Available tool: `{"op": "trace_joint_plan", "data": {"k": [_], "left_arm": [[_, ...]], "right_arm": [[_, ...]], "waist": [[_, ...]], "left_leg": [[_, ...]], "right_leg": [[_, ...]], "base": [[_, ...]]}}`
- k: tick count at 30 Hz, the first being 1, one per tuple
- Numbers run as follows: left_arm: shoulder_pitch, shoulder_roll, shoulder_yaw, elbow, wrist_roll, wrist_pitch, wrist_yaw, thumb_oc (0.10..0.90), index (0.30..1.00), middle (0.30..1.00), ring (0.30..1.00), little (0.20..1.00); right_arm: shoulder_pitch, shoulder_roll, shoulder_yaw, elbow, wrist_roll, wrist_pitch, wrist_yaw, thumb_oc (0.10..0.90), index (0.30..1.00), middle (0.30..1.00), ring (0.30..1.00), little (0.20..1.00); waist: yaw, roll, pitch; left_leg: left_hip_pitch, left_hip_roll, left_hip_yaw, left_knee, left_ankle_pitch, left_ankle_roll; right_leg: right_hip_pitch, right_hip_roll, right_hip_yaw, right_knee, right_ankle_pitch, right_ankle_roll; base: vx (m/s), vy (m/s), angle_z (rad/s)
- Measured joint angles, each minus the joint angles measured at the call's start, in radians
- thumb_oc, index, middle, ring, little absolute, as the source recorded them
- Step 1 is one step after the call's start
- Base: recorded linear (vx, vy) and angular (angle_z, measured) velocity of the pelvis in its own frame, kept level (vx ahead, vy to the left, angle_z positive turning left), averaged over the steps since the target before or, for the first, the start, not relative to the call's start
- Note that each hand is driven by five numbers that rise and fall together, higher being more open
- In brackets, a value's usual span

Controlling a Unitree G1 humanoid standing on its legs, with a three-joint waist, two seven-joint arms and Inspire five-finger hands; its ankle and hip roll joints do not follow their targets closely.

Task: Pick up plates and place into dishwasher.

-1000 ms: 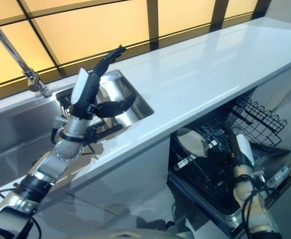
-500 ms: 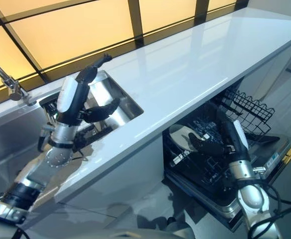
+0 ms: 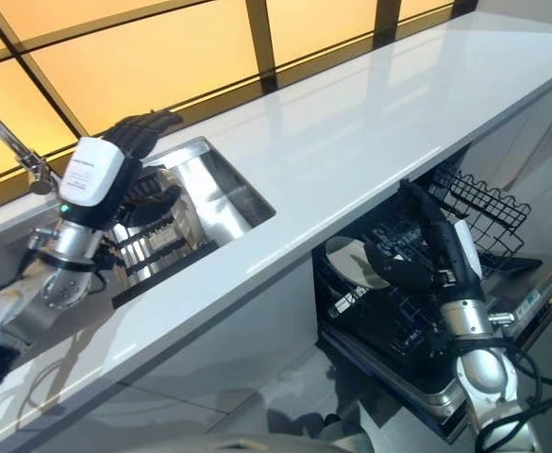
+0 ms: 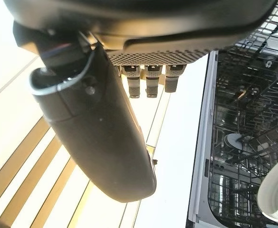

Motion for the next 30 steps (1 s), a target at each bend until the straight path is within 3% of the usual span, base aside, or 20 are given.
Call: {"op": "trace_joint_plan", "data": {"k": [4, 16, 21, 30], "left_arm": [[0.0, 0.046, 0.004, -0.006, 0.0, 0.002, 0.001, 0.8, 0.9, 0.9, 0.9, 0.9], [0.0, 0.072, 0.041, -0.006, -0.002, 0.023, -0.011, 0.8, 0.9, 0.9, 0.9, 0.9], [-0.009, 0.12, 0.034, 0.008, 0.002, 0.026, -0.086, 0.8, 0.9, 0.9, 0.9, 0.9], [-0.158, 0.17, -0.176, 0.153, 0.001, 0.039, -0.256, 0.8, 0.9, 0.9, 0.9, 0.9]], "right_arm": [[-0.003, -0.005, 0.0, 0.0, 0.0, 0.001, -0.004, 0.8, 0.9, 0.9, 0.9, 0.9], [-0.005, -0.005, 0.0, 0.0, 0.0, 0.013, -0.02, 0.8, 0.9, 0.9, 0.9, 0.9], [-0.007, -0.014, 0.001, 0.0, 0.001, 0.013, -0.02, 0.8, 0.9, 0.9, 0.9, 0.9], [-0.028, -0.059, 0.009, 0.008, 0.004, 0.013, -0.021, 0.8, 0.9, 0.9, 0.9, 0.9]], "waist": [[0.008, 0.0, 0.0], [0.005, 0.002, -0.001], [0.002, 0.003, -0.001], [-0.008, 0.023, -0.011]], "left_leg": [[-0.001, -0.001, -0.005, 0.0, 0.0, 0.0], [-0.001, -0.001, -0.007, 0.0, 0.0, 0.0], [0.0, -0.002, -0.004, 0.0, 0.001, 0.0], [0.001, -0.002, 0.005, 0.0, 0.001, 0.0]], "right_leg": [[0.0, -0.001, -0.003, 0.0, 0.0, 0.0], [0.001, -0.001, -0.004, 0.0, 0.0, 0.0], [0.001, -0.001, -0.004, 0.0, 0.0, 0.0], [-0.001, 0.001, 0.001, 0.0, 0.0, 0.0]], "base": [[0.0, -0.001, 0.02], [0.0, 0.0, 0.0], [0.0, 0.0, 0.0], [0.0, 0.0, 0.0]]}}
